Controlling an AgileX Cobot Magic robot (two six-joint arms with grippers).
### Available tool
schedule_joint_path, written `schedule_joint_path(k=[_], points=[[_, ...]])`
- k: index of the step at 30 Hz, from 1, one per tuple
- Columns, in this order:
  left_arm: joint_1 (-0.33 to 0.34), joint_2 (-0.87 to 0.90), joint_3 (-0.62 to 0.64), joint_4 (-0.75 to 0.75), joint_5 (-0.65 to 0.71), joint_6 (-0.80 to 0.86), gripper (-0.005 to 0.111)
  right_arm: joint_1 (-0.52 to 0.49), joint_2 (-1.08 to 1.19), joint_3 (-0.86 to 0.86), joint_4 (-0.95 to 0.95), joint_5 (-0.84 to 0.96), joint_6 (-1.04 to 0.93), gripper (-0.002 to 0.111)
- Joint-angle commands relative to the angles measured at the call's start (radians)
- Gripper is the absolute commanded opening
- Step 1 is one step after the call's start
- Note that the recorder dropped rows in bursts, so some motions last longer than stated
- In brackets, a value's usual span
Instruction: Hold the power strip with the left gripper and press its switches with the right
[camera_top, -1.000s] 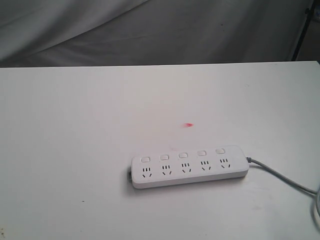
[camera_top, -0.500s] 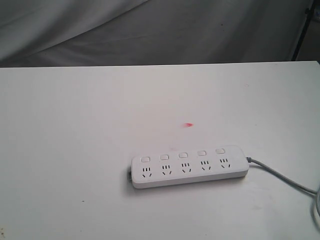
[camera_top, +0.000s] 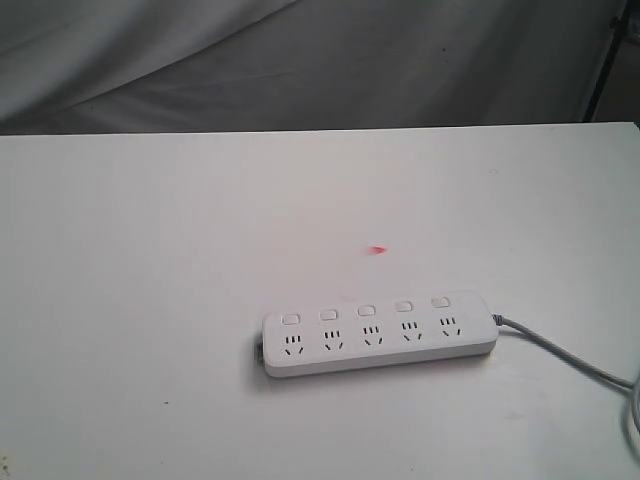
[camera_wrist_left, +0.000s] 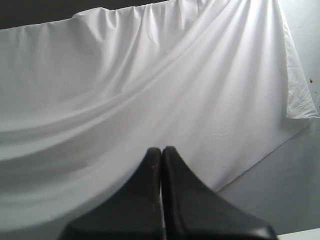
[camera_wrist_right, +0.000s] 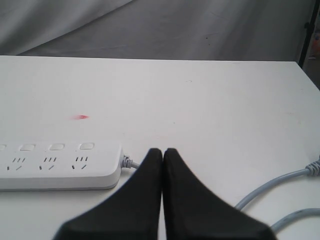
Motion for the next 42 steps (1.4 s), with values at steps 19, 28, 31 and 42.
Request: schedule_joint_path(k=[19,28,31,42], points=[[0.002,-0.002,0.111,1.27,-0.067,-1.357,0.0,-0.002,-0.005,0.004,-0.002,-0.001,0.002,0.0],[0.002,-0.002,0.252,1.296,-0.143,-1.37,0.0,-0.002,-0.005,0.004,-0.002,-0.001,0.002,0.0],[0.002,-0.002,0.277,1.296,-0.143,-1.382,0.0,-0.002,-0.005,0.004,-0.002,-0.001,0.002,0.0],[0.002,-0.002,0.316,1.302,-0.095,-1.431,0.0,-0.002,-0.005,0.004,-0.002,-0.001,0.002,0.0]])
